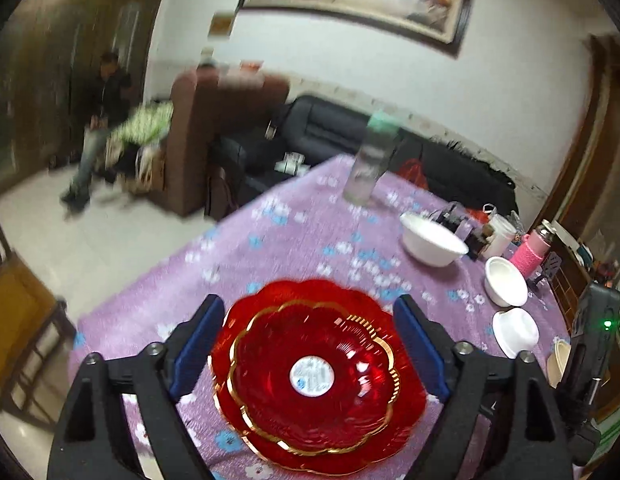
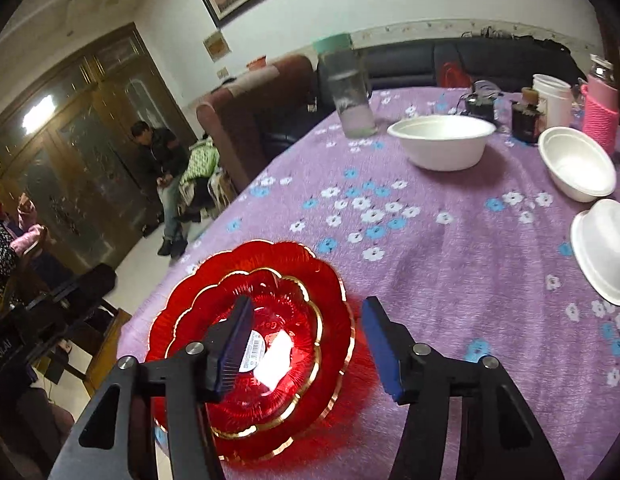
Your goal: Organize plates and bowls
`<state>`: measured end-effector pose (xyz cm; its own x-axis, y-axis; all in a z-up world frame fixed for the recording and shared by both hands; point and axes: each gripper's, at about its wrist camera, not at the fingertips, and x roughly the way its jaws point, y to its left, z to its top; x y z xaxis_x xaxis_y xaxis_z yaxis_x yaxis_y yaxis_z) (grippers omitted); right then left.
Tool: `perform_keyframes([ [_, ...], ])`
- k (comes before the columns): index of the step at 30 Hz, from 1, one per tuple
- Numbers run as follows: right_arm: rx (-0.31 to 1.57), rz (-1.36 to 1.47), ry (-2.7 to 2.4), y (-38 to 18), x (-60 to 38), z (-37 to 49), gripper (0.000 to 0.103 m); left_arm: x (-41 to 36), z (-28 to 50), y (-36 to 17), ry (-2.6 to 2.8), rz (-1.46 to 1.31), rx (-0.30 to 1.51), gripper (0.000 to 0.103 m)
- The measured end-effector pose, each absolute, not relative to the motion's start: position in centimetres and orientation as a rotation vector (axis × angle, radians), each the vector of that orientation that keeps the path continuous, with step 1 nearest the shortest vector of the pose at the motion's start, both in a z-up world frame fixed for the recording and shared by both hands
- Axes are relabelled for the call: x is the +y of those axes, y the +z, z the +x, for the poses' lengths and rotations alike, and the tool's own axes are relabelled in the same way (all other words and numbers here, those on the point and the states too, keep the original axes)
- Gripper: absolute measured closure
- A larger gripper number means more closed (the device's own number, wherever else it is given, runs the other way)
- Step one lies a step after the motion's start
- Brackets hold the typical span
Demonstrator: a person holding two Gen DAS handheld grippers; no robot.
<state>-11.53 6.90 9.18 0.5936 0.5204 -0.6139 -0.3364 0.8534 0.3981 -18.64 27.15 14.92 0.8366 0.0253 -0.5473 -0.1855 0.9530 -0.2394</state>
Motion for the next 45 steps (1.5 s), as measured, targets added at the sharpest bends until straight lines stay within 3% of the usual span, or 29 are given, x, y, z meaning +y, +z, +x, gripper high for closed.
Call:
perform_keyframes([
  [7, 0.777, 0.31, 0.382, 8.5, -0.2, -12.1, 0.041, 21.4, -18.9, 16.6, -0.036, -0.164, 0.531, 0.013],
  [24, 0.671, 0.538, -0.234, 7.9, -29.5, -19.2, 0.039, 10.3, -16.7, 13.5, -0.274, 0.01, 0.659, 0.013],
  [30, 0.677, 0.681, -0.321, 5.8, -35.1, -20.0, 0.038, 5.2, -14.4, 12.8, -0.394, 0.005, 0.751, 0.013],
  [38, 0.656, 0.695, -0.131, 8.5, -32.2, -16.8, 0.038, 2.3, -9.8, 10.9, -0.382, -0.088, 0.867, 0.013],
  [45, 0.856, 0.514, 0.062, 9.8, -24.4, -5.8, 0.036, 2.2, -5.3, 7.9, -0.333, -0.196, 0.979, 0.013],
])
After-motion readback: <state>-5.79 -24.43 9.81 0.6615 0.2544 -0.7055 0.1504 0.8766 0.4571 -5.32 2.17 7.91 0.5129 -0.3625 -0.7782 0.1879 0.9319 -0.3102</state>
